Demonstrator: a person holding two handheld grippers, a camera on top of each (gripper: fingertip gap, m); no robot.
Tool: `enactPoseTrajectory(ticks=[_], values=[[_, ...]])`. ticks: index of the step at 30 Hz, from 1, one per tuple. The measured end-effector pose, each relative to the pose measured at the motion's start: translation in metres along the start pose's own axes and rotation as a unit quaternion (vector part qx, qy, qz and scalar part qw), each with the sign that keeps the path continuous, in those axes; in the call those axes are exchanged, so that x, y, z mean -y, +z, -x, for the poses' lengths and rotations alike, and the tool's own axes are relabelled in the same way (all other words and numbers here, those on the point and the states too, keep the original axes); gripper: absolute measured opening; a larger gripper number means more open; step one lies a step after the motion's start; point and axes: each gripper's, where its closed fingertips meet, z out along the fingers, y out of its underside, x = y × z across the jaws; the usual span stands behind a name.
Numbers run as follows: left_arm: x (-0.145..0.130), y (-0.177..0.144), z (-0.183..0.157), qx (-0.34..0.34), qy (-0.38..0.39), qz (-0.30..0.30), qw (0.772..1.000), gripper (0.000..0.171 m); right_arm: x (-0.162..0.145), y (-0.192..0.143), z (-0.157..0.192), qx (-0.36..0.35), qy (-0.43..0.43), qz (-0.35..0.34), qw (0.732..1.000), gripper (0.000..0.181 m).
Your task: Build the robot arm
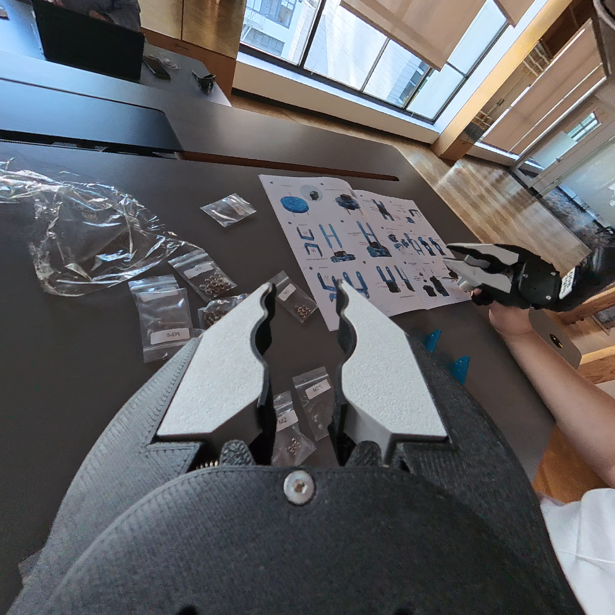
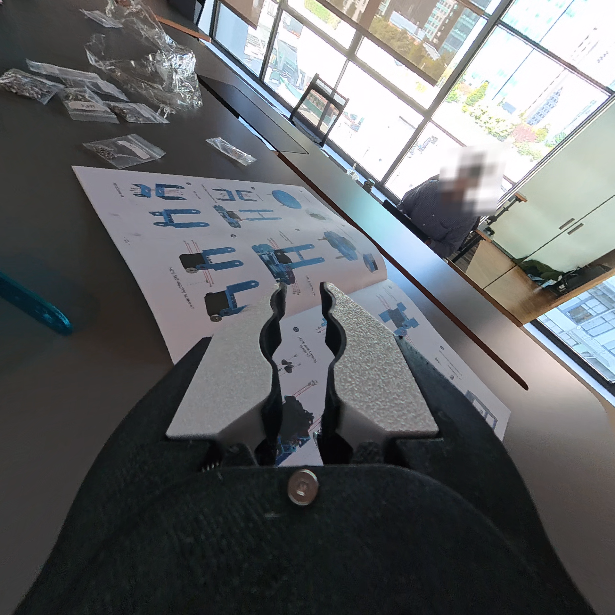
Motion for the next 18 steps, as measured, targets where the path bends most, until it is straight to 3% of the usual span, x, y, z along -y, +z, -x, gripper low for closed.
enactPoseTrajectory(ticks=[8,11,14,18], values=[[0.014,-0.016,-0.036,-0.035,0.022,-0.037,0.998,0.036,0.009,-0.018,0.010,0.034,0.094,-0.050,0.994,0.022],[0.004,-0.025,-0.058,-0.016,0.063,-0.023,0.998,0.035,0.025,-0.044,0.038,0.139,0.138,-0.081,0.977,0.026],[-0.017,-0.029,-0.077,0.035,0.088,-0.004,0.995,0.034,0.010,-0.077,0.046,0.209,0.112,-0.068,0.969,0.026],[-0.041,-0.026,-0.114,0.064,0.056,-0.016,0.996,0.033,-0.016,-0.114,0.036,0.288,0.079,-0.060,0.952,0.026]])
